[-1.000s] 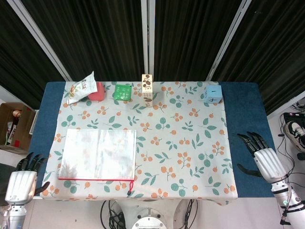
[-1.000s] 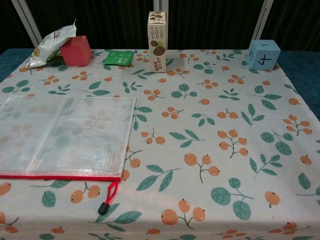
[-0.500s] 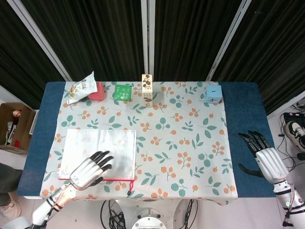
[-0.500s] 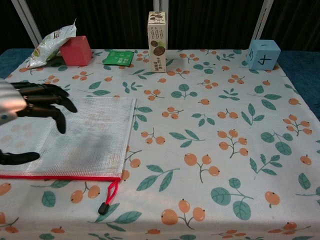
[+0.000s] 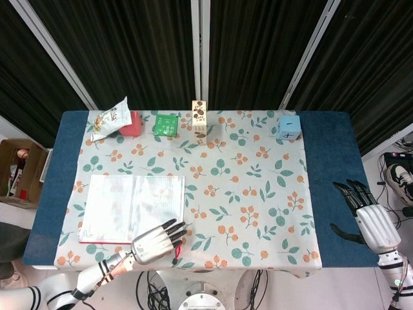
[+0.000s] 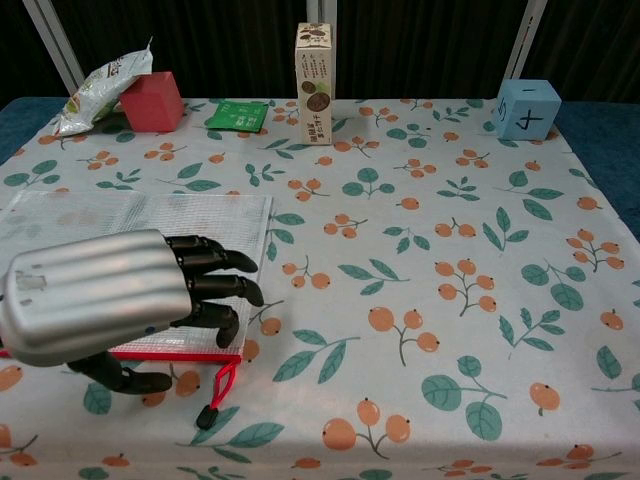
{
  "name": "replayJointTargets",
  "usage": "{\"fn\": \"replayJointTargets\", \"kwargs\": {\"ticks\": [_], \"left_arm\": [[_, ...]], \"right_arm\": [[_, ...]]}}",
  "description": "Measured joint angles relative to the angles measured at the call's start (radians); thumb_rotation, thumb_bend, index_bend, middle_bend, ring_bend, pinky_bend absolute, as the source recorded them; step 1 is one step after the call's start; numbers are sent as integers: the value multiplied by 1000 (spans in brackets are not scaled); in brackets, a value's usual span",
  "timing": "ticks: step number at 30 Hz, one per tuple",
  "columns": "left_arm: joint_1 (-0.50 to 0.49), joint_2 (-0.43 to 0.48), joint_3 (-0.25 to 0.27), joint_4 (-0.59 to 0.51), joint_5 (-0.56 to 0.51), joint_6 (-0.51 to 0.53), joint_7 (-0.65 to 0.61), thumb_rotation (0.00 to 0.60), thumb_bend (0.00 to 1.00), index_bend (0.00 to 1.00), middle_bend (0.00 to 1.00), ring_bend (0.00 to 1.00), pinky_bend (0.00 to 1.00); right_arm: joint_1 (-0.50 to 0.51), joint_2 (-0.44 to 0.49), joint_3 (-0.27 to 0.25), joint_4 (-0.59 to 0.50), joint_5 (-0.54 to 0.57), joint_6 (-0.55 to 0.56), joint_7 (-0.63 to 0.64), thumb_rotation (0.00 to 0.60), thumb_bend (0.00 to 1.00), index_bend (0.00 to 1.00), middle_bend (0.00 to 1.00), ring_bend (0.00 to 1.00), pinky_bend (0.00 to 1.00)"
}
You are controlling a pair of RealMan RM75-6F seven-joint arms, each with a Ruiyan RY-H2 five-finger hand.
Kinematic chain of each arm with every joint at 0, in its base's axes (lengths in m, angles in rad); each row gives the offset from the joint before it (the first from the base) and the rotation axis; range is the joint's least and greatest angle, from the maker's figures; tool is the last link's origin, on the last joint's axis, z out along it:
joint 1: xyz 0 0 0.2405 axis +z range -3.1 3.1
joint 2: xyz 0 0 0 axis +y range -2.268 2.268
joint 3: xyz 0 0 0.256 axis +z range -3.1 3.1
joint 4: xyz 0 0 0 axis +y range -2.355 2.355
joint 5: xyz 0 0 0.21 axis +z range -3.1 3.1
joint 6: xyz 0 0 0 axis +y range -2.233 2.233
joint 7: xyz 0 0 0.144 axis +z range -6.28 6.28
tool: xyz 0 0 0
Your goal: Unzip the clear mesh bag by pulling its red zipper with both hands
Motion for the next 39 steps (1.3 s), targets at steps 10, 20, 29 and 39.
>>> {"fn": "replayJointTargets", "kwargs": {"ticks": [10, 20, 29, 39], "left_arm": [[-32, -33, 14, -19, -52, -48, 25, 600, 175, 455, 186, 115, 193], [-55, -47, 10, -29, -117, -86, 77, 600, 175, 469, 186, 116, 194], [-77, -64, 7, -38, -149, -110, 125, 600, 175, 496, 186, 115, 195], [-99, -71, -8, -56, -203, -147, 198, 600, 175, 515, 186, 115, 197]], "right_arm": [[-6, -8, 0, 15, 2, 3, 9, 600, 146, 49, 121, 0, 35], [-9, -11, 0, 33, 5, 2, 27, 600, 145, 49, 121, 0, 34], [-12, -13, -1, 48, 6, 3, 42, 600, 145, 49, 121, 0, 35], [-18, -17, -1, 68, 11, 7, 61, 600, 145, 48, 121, 0, 35]]}}
